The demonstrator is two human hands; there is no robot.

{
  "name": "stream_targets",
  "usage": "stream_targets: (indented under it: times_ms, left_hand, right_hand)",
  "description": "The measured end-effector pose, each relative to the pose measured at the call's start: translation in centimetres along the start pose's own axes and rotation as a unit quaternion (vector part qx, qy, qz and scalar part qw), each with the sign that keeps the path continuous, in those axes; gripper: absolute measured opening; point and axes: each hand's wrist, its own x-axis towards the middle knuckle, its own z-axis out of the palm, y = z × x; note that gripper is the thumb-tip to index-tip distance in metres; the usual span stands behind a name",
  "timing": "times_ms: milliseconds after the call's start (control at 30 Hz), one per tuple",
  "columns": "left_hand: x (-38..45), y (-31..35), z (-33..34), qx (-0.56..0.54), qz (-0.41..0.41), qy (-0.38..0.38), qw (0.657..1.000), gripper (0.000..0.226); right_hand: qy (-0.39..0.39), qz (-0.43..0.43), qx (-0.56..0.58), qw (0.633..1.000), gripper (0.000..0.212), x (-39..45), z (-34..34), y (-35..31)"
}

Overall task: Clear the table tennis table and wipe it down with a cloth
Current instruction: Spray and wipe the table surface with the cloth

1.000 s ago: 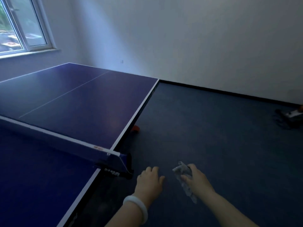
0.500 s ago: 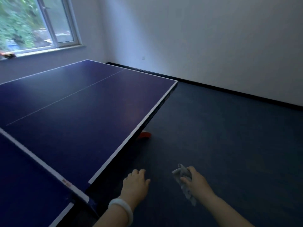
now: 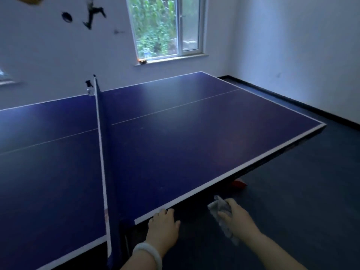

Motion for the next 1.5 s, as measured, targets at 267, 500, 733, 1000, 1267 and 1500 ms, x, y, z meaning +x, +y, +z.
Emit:
stream_targets:
  times_ms: [267, 500, 733, 1000, 1267, 1500]
  left_hand:
    - [8.4, -3.0, -0.6, -0.027, -0.119, -0.007, 0.992, 0.041]
    - [11.2, -5.4, -0.2, -0.073, -0.245, -0.012, 0.967, 0.052]
    - [11.1, -5.1, 0.3, -0.116, -0.381, 0.02, 0.917, 0.057]
    - [12.1, -2.4, 2.5, -0.144, -0.478, 0.065, 0.864, 0.064]
    - [14.8, -1.7, 4.8, -0.124, -0.572, 0.154, 0.796, 0.068]
    - [16.3, -2.0, 7.3, -0.173, -0.625, 0.229, 0.726, 0.067]
  right_hand:
    - [-0.109, -0.061, -0.033, 0.992, 0.019, 12.3, 1.0, -5.6]
    - [-0.187, -0.174, -0.198, 0.946, 0.024, 20.3, 4.0, -9.5]
    - [-0.257, -0.396, -0.332, 0.816, 0.045, 27.0, 9.0, -12.7]
    - [-0.28, -0.559, -0.438, 0.646, 0.065, 30.1, 11.5, -11.2]
    - [-0.233, -0.561, -0.402, 0.685, 0.064, 28.8, 13.6, -9.5]
    - [-0.279, -0.66, -0.365, 0.594, 0.063, 31.7, 14.9, -6.9]
